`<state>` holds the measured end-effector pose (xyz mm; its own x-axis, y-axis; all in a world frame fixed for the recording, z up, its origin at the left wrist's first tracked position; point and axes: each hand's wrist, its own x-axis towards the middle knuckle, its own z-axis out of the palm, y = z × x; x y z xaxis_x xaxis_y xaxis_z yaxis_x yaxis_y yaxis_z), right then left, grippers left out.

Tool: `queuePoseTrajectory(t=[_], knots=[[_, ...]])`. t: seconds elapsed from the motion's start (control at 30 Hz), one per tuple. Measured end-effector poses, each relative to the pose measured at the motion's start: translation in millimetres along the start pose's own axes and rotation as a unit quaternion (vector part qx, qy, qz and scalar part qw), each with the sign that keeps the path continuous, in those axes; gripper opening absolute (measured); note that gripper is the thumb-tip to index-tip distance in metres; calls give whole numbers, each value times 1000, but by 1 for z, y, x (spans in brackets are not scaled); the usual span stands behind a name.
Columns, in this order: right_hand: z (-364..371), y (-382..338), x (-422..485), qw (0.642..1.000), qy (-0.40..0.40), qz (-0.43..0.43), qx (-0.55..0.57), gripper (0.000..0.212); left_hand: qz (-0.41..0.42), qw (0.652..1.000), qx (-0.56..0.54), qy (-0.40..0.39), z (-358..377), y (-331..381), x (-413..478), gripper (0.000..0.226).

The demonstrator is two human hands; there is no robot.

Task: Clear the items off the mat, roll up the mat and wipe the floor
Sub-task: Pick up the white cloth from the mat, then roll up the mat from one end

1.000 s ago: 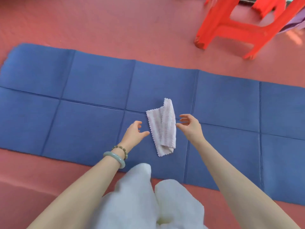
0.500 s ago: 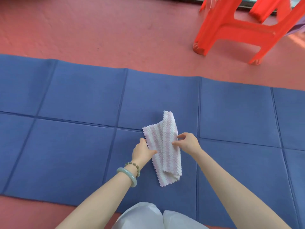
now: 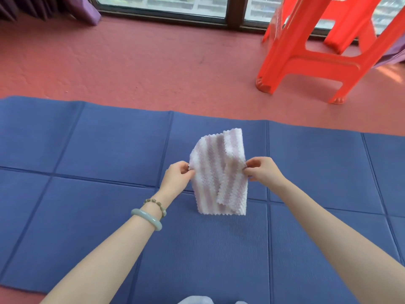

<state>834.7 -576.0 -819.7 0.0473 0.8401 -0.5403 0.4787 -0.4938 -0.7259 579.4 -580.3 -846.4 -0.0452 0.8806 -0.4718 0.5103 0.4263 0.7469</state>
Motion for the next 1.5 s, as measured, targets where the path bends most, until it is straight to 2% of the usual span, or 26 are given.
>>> queuePoseTrajectory(t=[0.1, 0.3, 0.4, 0.5, 0.53, 0.6, 0.67, 0.73, 0.9, 1.1, 1.27, 1.5], knots=[[-1, -7, 4, 1000, 0, -5, 11, 16, 0, 1000, -6, 18, -10, 1, 7, 5], [7, -14, 11, 1000, -18, 2, 23, 10, -28, 999, -13, 41, -24, 4, -2, 13], [1, -35, 18, 999, 6, -20, 43, 11, -57, 993, -78, 71, -33, 19, 7, 13], [-14, -74, 31, 990, 74, -66, 97, 14, 8, 977, -170, 129, -45, 62, 29, 9], [-22, -90, 36, 983, 100, -86, 129, 17, 52, 968, -202, 138, -51, 85, 34, 13], [-38, -121, 47, 960, 150, -124, 202, 28, 128, 953, -239, 136, -66, 133, 40, 40], [-53, -141, 58, 942, 201, -138, 230, 42, 156, 952, -242, 109, -74, 167, 42, 70], [-57, -146, 62, 945, 222, -131, 201, 46, 157, 960, -216, 90, -74, 175, 43, 78], [-34, -124, 50, 965, 175, -121, 152, 42, 147, 975, -136, 102, -57, 128, 34, 57], [-23, -116, 27, 974, 130, -132, 127, 45, 127, 980, -117, 96, -65, 99, 11, 56], [-46, -156, -50, 985, 81, -112, 105, 51, 80, 984, -126, 97, -109, 137, -55, 58], [-111, -290, -225, 991, 25, -108, 68, 54, 53, 990, -127, 30, -213, 241, -211, 59]])
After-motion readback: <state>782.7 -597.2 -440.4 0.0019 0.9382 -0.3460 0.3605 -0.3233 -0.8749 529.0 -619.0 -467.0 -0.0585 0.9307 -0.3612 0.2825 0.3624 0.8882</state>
